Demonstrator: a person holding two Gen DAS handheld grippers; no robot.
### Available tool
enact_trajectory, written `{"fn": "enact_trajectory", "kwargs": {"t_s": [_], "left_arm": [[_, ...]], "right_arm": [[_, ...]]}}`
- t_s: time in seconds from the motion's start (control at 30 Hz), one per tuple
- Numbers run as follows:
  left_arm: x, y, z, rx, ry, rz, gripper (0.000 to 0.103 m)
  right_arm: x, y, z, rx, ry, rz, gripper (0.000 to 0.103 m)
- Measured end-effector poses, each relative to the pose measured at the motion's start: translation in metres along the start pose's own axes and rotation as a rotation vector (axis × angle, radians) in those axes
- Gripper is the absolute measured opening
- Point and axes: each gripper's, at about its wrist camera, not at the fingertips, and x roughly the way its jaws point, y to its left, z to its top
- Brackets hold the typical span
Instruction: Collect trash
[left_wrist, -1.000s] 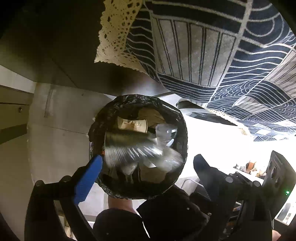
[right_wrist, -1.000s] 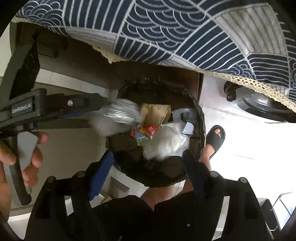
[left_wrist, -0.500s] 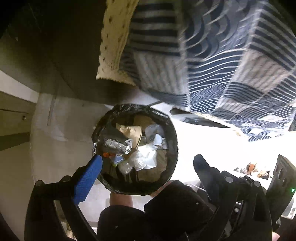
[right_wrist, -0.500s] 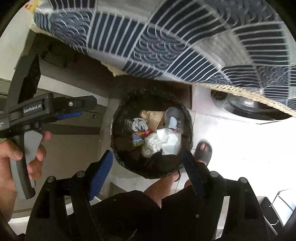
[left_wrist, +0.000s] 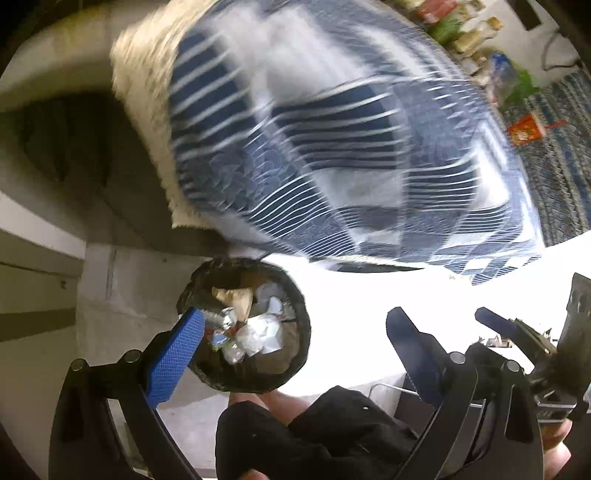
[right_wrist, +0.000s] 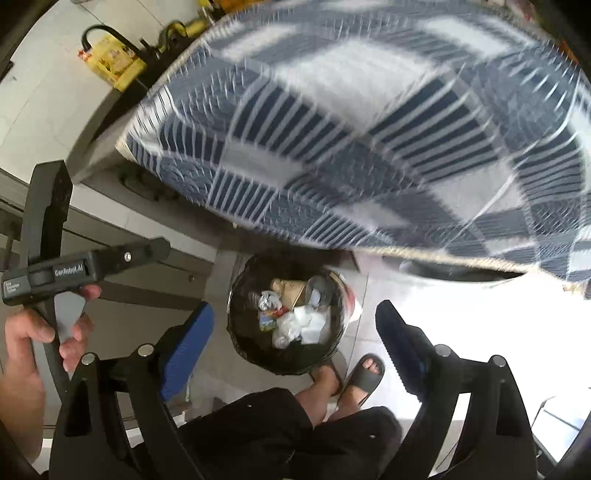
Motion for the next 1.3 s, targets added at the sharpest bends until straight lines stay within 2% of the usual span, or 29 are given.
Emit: {"fn": "enact_trajectory", "kwargs": {"t_s": [0.03,0.13,0.17,0.23,0.37,0.53,0.83,1.0,1.3], "left_arm": [[-0.008,-0.009,0.001,0.015,-0.019,0.002,0.096],[-0.030,-0.036,0.002,0.047,-0.063,0.021,0.096],[-0.038,-0.046,0.003,0.056,-0.077,0.019,0.096],[-0.051,-0.063,0.004,0.074,-0.100,0.004,0.096],[-0.077,-0.093,0.007,0.085,-0.138,0.035,0.096],[-0.114,-0.127,0.012,0.136,-0.232,0.084,0.096],[-0.163,-0.168,0.025,0.202,-0.329,0.065,0.096],[-0.185,-0.192,0.026,0.288,-0.360,0.064,0.096],[-0.200,-0.202,0.025,0.333,-0.399,0.082,0.096]], "right_arm": [[-0.011,-0.001,0.003,-0.004,-0.023,0.004,0.093],[-0.041,-0.009,0.011,0.008,-0.072,0.039,0.094],[-0.050,-0.012,0.014,0.010,-0.082,0.051,0.098],[-0.070,-0.015,0.019,-0.009,-0.120,0.049,0.098],[-0.110,-0.018,0.026,-0.060,-0.213,0.004,0.098],[-0.153,-0.034,0.029,-0.058,-0.286,-0.026,0.098],[-0.234,-0.049,0.036,-0.027,-0.440,-0.118,0.098],[-0.260,-0.045,0.043,-0.034,-0.489,-0.152,0.098],[-0.274,-0.039,0.044,0.007,-0.505,-0.143,0.098]]}}
